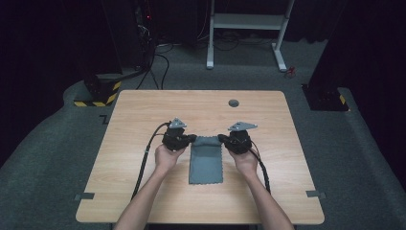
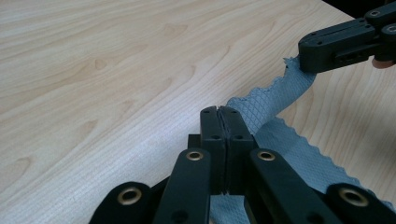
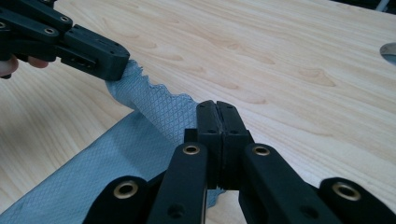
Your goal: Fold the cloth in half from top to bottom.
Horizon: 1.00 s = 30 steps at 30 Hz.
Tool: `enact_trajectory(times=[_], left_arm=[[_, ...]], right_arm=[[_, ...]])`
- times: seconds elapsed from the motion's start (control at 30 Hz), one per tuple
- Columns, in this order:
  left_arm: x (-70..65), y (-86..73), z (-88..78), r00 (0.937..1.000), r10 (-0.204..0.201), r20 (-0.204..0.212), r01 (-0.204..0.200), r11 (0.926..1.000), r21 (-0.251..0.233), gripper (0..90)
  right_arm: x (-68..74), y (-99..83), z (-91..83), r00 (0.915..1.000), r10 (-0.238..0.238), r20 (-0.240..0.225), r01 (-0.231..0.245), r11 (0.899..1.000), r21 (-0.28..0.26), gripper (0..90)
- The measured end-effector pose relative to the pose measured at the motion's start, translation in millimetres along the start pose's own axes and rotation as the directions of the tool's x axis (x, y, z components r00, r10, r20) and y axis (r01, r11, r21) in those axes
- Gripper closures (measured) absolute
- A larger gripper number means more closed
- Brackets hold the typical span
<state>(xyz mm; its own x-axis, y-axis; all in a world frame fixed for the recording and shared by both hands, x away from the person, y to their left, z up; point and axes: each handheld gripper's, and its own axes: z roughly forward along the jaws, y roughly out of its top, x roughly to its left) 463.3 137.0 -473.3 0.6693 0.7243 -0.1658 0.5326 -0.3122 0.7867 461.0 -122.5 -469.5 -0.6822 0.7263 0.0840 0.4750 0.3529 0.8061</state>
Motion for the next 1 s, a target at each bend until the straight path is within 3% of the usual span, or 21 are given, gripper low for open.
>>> enact_trajectory(times=[0.07, 0.27, 0.4, 1.0], left_arm=[[-1.4, -1.4, 0.5, 0.9999, -0.01, 0.007, 0.01, 0.9999, -0.004, 89.2], [-6.6, -6.5, -2.4, 0.9999, 0.009, 0.012, -0.008, 0.9999, -0.01, 89.2], [-6.5, -11.0, -4.0, 0.9999, 0.002, 0.013, -0.002, 0.9999, -0.013, 89.2], [-18.0, -27.5, -11.0, 0.9987, 0.019, 0.047, -0.017, 0.999, -0.041, 89.2]], right_arm=[[0.9, -2.1, -0.3, 1.0, 0.002, -0.003, -0.002, 1.0, 0.004, 89.6], [2.3, -6.2, -5.8, 0.9998, 0.017, -0.014, -0.017, 1.0, -0.002, 89.7], [6.2, -8.8, -4.5, 0.9997, -0.006, -0.023, 0.006, 1.0, -0.003, 89.7], [14.0, -26.1, -12.6, 0.999, -0.026, -0.037, 0.026, 1.0, 0.005, 89.6]])
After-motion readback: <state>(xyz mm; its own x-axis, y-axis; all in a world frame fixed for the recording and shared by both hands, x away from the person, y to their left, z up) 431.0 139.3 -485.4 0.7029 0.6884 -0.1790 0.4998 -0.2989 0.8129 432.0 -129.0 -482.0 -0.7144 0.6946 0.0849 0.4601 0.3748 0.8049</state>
